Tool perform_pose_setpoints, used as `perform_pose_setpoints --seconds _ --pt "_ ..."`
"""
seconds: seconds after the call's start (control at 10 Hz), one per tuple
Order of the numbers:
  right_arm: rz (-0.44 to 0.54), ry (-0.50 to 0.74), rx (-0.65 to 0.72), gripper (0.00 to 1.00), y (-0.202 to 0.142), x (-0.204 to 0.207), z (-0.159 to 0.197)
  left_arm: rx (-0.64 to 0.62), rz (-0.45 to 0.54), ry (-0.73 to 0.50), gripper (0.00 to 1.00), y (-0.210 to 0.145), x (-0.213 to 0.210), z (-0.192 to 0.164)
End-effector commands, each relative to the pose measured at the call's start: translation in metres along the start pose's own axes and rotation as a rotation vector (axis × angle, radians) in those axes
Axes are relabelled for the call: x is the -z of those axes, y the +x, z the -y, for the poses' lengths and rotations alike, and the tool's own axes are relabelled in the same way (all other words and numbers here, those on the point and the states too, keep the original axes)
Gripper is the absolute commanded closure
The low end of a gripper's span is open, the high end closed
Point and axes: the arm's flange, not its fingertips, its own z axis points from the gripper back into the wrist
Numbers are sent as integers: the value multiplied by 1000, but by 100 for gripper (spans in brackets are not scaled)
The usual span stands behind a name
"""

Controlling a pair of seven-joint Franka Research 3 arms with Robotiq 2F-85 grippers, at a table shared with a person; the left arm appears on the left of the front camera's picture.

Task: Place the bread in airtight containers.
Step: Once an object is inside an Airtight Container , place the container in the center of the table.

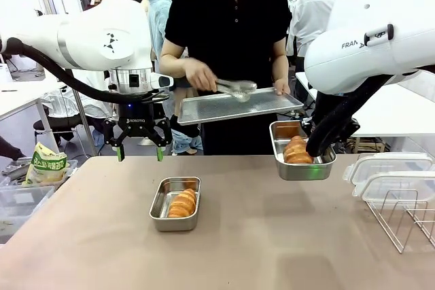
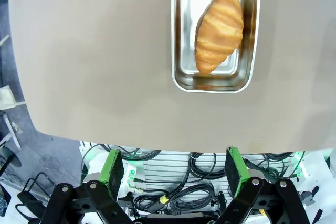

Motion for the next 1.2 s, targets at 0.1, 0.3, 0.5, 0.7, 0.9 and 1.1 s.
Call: perform_pose_setpoints --seconds 0.1,0.3,0.5,0.7,0.9,1.1 --pt "1 8 12 100 -3 -1 1 -1 -3 2 0 -2 -3 -1" --pt "1 8 12 100 -3 -1 1 -1 -3 2 0 -2 -3 -1" --pt "1 8 12 100 -3 -1 1 -1 -3 2 0 -2 -3 -1" --pt "1 8 12 100 -3 -1 1 -1 -3 2 0 -2 -3 -1" --pt "-4 2 -35 100 2 12 0 -1 -3 2 0 -2 -3 -1" --pt "-36 15 -33 100 3 52 1 -1 -3 2 0 -2 -3 -1"
